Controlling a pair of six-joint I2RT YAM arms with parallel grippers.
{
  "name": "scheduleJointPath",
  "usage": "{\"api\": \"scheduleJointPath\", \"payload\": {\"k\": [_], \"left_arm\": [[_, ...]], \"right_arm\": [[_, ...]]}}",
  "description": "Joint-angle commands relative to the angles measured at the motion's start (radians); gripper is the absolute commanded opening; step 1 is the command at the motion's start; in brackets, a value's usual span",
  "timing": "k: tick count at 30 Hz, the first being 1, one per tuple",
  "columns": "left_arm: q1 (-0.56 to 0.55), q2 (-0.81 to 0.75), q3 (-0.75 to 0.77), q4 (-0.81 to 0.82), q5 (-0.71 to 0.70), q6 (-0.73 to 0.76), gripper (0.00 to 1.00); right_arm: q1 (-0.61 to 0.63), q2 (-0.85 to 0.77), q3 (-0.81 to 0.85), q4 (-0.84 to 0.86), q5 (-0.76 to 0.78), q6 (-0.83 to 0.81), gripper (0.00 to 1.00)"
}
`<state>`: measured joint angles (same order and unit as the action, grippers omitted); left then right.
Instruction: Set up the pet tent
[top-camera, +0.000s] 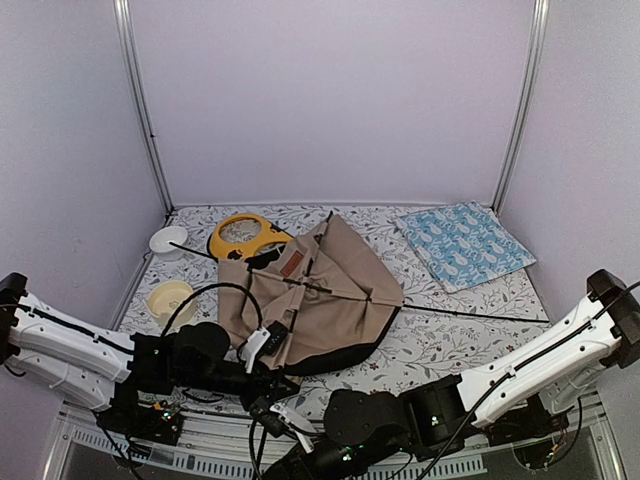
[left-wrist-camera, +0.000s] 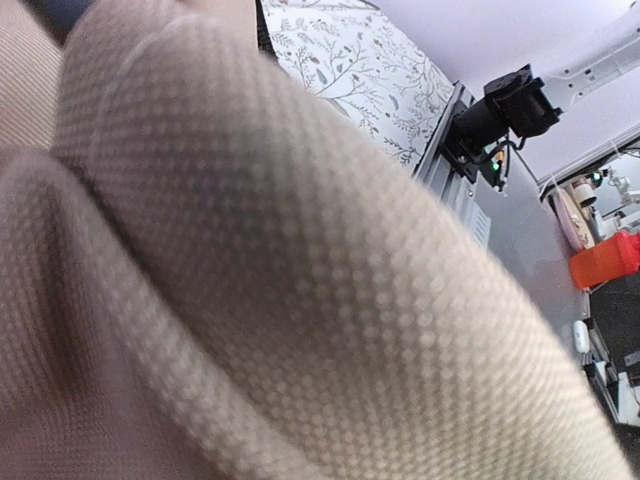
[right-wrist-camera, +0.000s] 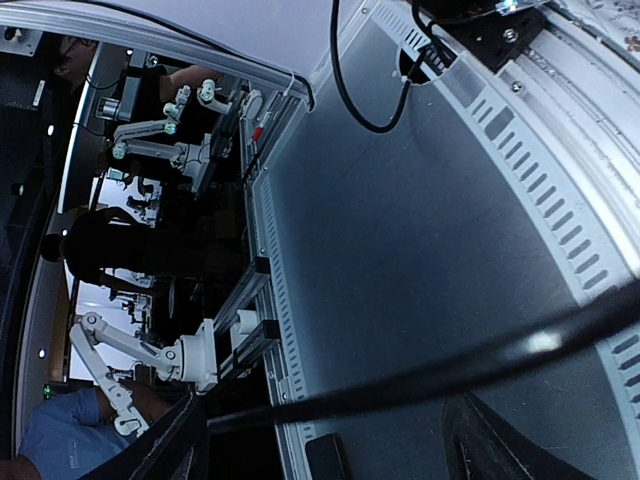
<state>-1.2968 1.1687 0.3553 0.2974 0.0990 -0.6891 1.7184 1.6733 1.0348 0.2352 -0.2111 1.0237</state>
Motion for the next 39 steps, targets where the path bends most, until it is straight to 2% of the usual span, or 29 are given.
{"api": "scheduleJointPath", "payload": {"k": [1,7,12,15,17,19,21,22,23,29,39], "left_arm": [[-0.031,0.019,0.043,-0.009,0.009,-0.001,0.0],[-0.039,0.037,0.05,0.007,0.01,0.002,0.0],[-0.042,0.037,0.051,0.008,0.015,0.003,0.0],[-0.042,0.038,0.052,0.011,0.017,0.006,0.0],[-0.042,0.038,0.051,0.011,0.018,0.006,0.0],[-0.042,0.035,0.051,0.012,0.019,0.004,0.0],[-0.044,0.028,0.047,0.009,0.02,0.001,0.0],[-0.046,0.022,0.045,0.009,0.021,0.001,0.0],[-0.051,0.015,0.043,0.009,0.023,0.003,0.0],[-0.136,-0.023,0.043,-0.004,-0.012,0.028,0.0],[-0.33,-0.069,0.038,-0.023,-0.176,0.025,0.0]], "right_arm": [[0.028,0.065,0.09,0.009,0.014,0.057,0.82],[0.058,0.137,0.148,0.011,-0.044,0.089,0.78],[0.092,0.094,0.064,0.057,-0.014,0.139,0.75],[0.095,0.078,0.047,0.067,-0.001,0.152,0.69],[0.095,0.079,0.05,0.068,0.0,0.146,0.58],[0.09,0.076,0.04,0.073,-0.005,0.146,0.38],[0.082,0.058,0.015,0.08,-0.001,0.15,0.11],[0.077,0.043,0.002,0.086,0.002,0.149,0.02],[0.069,0.028,-0.009,0.086,0.004,0.144,0.0],[-0.026,-0.107,-0.076,0.082,0.039,0.054,0.0],[-0.26,-0.272,-0.086,0.07,0.115,-0.154,0.0]]}}
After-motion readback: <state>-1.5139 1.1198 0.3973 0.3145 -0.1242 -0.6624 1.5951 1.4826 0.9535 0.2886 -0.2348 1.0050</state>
